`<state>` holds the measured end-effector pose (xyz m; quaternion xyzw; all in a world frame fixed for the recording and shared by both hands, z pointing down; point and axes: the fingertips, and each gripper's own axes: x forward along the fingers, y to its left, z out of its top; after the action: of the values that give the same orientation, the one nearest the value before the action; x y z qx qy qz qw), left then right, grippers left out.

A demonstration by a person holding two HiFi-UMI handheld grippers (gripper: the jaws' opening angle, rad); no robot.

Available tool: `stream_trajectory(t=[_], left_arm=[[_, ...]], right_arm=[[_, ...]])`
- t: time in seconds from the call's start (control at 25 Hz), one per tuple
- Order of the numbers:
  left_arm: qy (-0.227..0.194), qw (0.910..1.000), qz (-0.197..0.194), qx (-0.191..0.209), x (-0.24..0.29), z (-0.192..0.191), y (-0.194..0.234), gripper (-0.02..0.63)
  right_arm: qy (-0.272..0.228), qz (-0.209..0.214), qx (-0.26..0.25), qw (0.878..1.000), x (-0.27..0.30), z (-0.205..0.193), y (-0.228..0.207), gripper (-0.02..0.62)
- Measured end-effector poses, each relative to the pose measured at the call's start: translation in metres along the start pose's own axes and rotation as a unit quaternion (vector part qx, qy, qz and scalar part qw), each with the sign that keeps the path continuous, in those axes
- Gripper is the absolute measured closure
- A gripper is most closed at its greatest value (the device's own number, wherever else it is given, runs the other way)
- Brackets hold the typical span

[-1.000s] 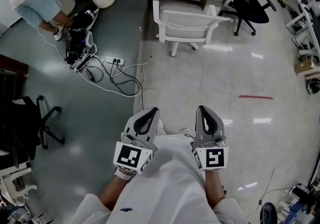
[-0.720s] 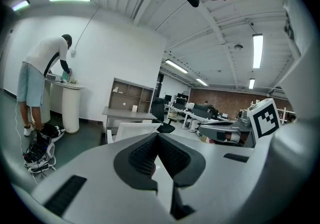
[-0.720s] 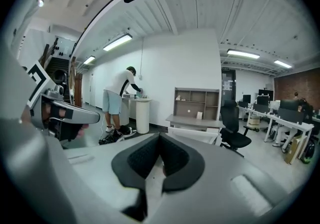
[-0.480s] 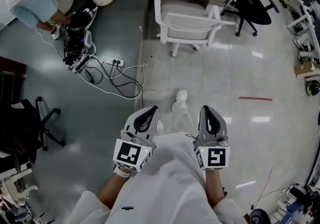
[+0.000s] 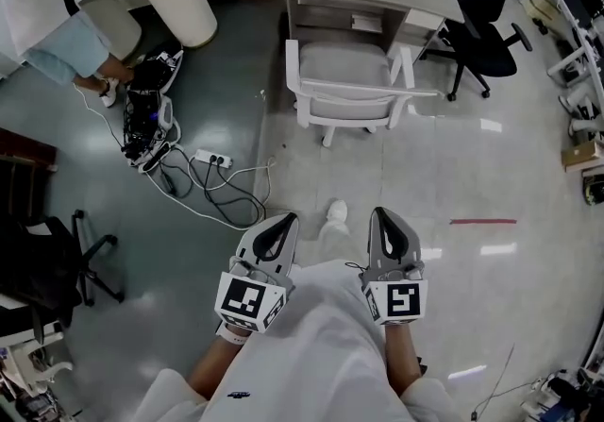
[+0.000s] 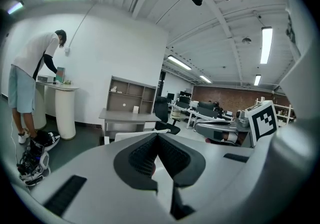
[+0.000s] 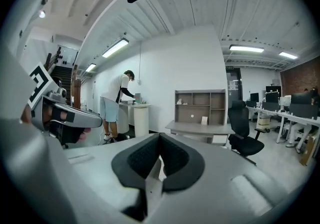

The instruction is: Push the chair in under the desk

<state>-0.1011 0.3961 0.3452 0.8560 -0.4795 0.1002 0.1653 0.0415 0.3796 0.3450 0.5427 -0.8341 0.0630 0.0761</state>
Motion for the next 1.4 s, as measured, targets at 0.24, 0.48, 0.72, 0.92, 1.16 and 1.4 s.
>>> stream_trajectory(t=[0.24,0.48,0.72,0.92,1.16,1.4], left_arm=[[-0.011,0.9998,0.011,0.014,0.082,0.050,-0.006,0.600],[-0.012,0.9992,0.022,0.032,0.158,0.079,-0.019,0.600],[-0.006,0.9979,0.046,0.046,0.187,0.092,-0.017,0.600],[0.001,0.9979,0.056,0.031,0.203,0.096,0.004,0.600],[0.010,0.9989,0.027,0.037,0.238,0.100,0.019,0.600],[0.015,0.9990,-0.007,0.042,0.280,0.118,0.048,0.600]], right_arm=[[0.000,0.015,0.006,1.000,0.050,0.014,-0.074,0.584],[-0.002,0.020,0.047,0.999,0.089,0.001,-0.143,0.584],[0.005,0.042,0.055,0.998,0.118,-0.008,-0.171,0.584],[0.009,0.062,0.049,0.997,0.145,-0.005,-0.168,0.584],[0.010,0.054,0.034,0.998,0.168,0.002,-0.175,0.584],[0.019,0.024,0.040,0.999,0.209,0.013,-0.192,0.584]])
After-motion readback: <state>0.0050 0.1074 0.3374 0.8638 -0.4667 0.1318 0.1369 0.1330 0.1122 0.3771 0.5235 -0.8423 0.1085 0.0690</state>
